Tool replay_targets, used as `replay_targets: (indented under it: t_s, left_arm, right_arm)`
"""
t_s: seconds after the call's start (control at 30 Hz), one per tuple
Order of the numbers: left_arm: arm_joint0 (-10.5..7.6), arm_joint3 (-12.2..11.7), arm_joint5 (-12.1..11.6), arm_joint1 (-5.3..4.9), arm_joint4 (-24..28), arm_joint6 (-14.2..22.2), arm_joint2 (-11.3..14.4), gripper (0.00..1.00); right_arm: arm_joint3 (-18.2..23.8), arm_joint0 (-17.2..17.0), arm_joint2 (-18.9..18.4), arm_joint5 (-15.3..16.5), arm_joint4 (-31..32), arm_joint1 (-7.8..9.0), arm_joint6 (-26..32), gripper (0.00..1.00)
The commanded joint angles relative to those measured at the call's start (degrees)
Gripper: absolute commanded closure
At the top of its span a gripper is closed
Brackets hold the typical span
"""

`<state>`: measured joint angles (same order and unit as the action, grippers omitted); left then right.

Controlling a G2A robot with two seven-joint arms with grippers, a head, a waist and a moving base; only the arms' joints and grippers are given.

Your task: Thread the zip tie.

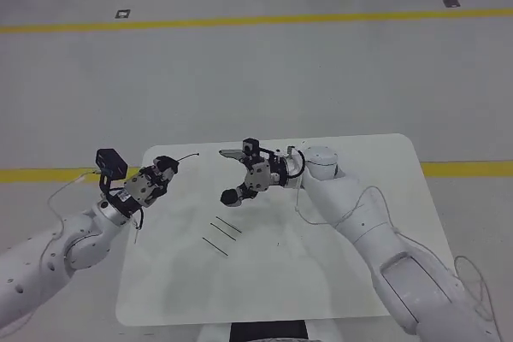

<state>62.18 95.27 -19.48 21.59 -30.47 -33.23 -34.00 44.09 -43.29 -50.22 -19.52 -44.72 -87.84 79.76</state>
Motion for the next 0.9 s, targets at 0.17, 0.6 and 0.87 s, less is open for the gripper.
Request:
replay_targets:
  t_s: [0.17, 0.6, 0.87]
  left_arm:
    - [-0.31, -0.3, 0.0, -0.11, -0.2, -0.4, 0.5, 1.0]
    - [0.34, 0.3, 0.0, 0.92, -2.4, -3.3, 0.8, 1.0]
    - [-0.46, -0.1, 0.0, 1.2, -3.9, -5.7, 2.8, 1.0]
  right_arm:
    - [0.0, 0.0, -0.1, 0.0, 0.0, -0.02, -0.1, 0.0]
    - [-4.8, 0.5, 5.4, 0.0, -10.0, -0.45, -0.1, 0.0]
    - [-10.9, 5.2, 15.2, 0.0, -21.7, -1.73, -0.1, 0.0]
